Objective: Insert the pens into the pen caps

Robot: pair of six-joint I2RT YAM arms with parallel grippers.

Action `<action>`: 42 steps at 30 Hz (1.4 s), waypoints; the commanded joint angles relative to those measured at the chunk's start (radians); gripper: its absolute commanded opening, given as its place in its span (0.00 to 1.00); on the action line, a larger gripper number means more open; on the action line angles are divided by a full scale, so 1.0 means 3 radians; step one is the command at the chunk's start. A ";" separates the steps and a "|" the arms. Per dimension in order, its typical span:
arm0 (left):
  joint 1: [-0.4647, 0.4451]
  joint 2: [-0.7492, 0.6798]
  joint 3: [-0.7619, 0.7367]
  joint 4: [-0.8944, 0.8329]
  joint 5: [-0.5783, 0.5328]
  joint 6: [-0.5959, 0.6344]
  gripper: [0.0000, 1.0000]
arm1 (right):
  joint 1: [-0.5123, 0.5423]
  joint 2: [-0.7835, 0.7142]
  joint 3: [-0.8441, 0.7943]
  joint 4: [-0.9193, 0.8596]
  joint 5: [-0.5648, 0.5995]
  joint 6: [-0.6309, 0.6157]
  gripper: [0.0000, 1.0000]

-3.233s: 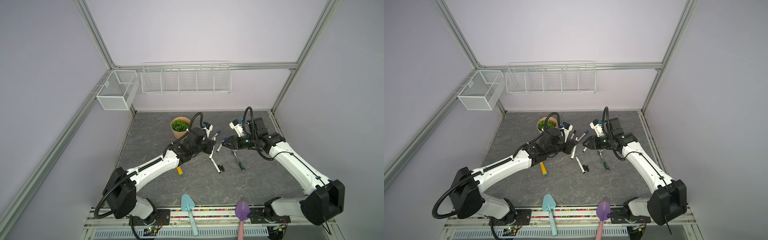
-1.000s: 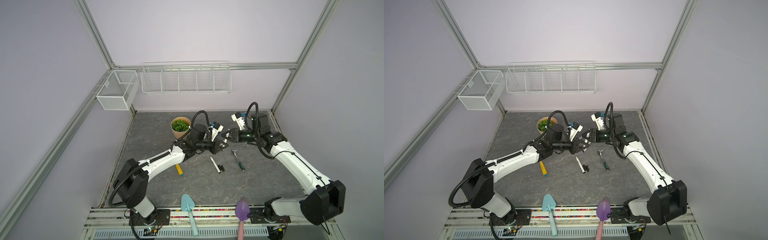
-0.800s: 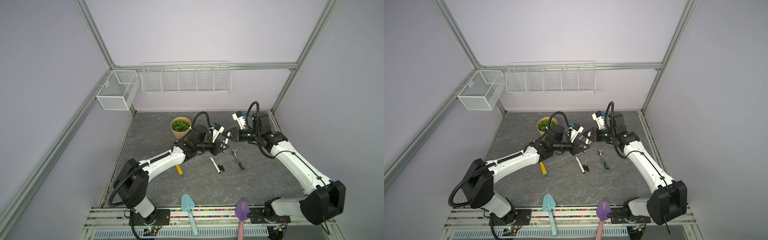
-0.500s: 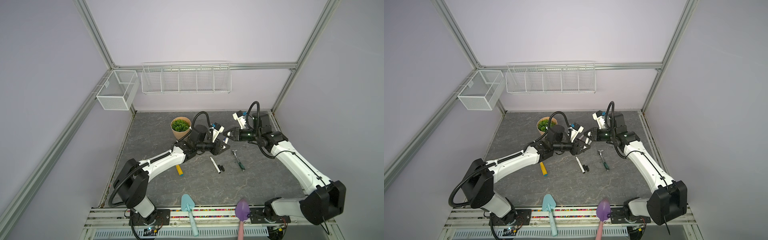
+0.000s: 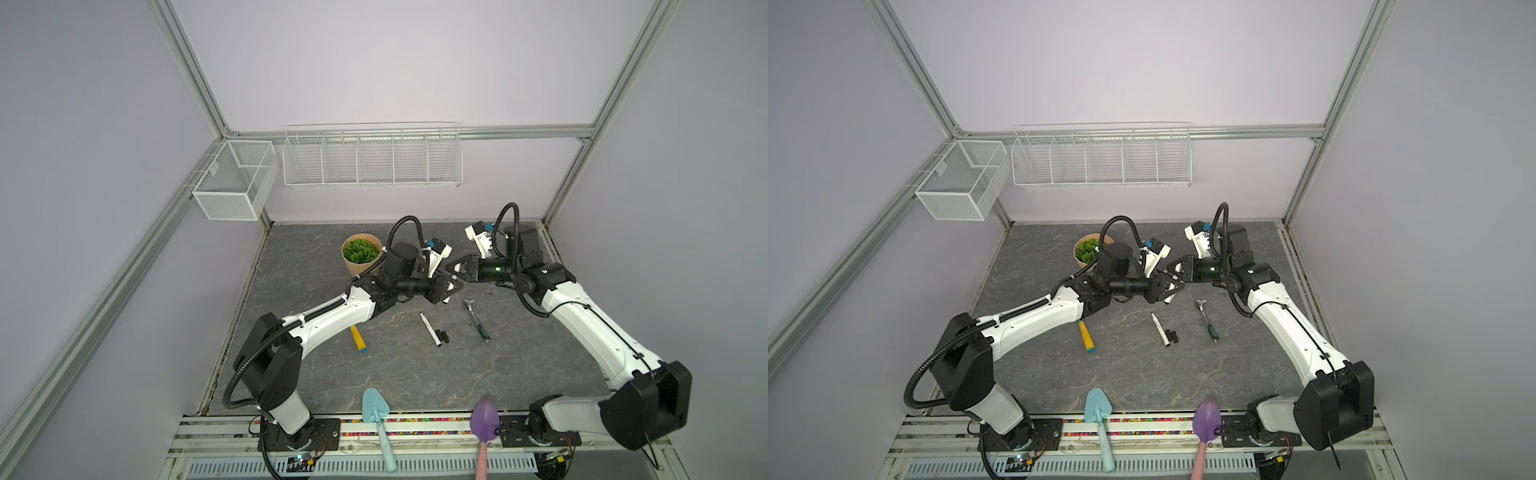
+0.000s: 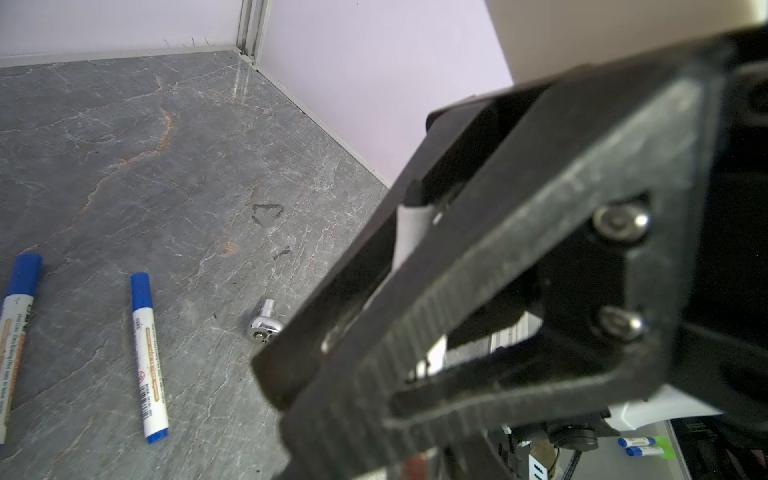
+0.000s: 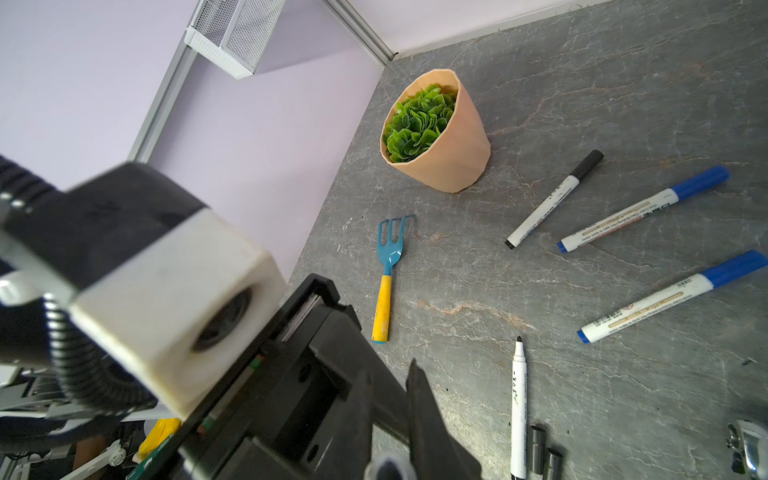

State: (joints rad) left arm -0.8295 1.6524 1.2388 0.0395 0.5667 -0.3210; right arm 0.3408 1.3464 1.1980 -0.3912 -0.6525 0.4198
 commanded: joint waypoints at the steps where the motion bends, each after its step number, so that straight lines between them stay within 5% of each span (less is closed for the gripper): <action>1: 0.0019 0.0070 0.0099 -0.0009 0.0108 0.0022 0.28 | -0.0027 -0.0101 -0.0064 0.0054 -0.0060 0.0009 0.07; 8: 0.0017 0.0107 0.0071 0.0100 0.0225 -0.0093 0.00 | -0.0033 -0.0086 -0.0074 0.0062 -0.0058 0.0012 0.09; 11: 0.0052 0.0081 -0.0051 0.0276 0.0134 -0.0266 0.00 | -0.0030 -0.0100 -0.0099 -0.0028 0.0018 -0.0041 0.28; 16: 0.0240 -0.0141 -0.0511 0.0482 -0.0904 -0.0702 0.00 | 0.0078 -0.0211 -0.0305 -0.0475 0.0553 -0.0344 0.46; 19: 0.0300 -0.0278 -0.0695 0.0291 -0.1604 -0.0761 0.00 | 0.0244 -0.0222 -0.0507 -0.0736 0.1018 -0.0509 0.47; 21: 0.0323 -0.0331 -0.0758 0.0221 -0.1747 -0.0742 0.00 | 0.0387 -0.0133 -0.0593 -0.0888 0.1247 -0.0633 0.46; 31: 0.0334 -0.0391 -0.0770 0.0094 -0.1803 -0.0685 0.00 | 0.0934 0.0898 -0.0566 -0.1241 0.1696 -0.0872 0.42; 42: 0.0346 -0.0441 -0.0806 0.0033 -0.1787 -0.0619 0.00 | 0.1063 0.1436 -0.0429 -0.1207 0.2013 -0.0887 0.39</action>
State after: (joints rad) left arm -0.7269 1.5463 1.0073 0.0616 0.0444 -0.5140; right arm 0.6563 1.7451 1.0504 -0.7433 -0.0952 0.1776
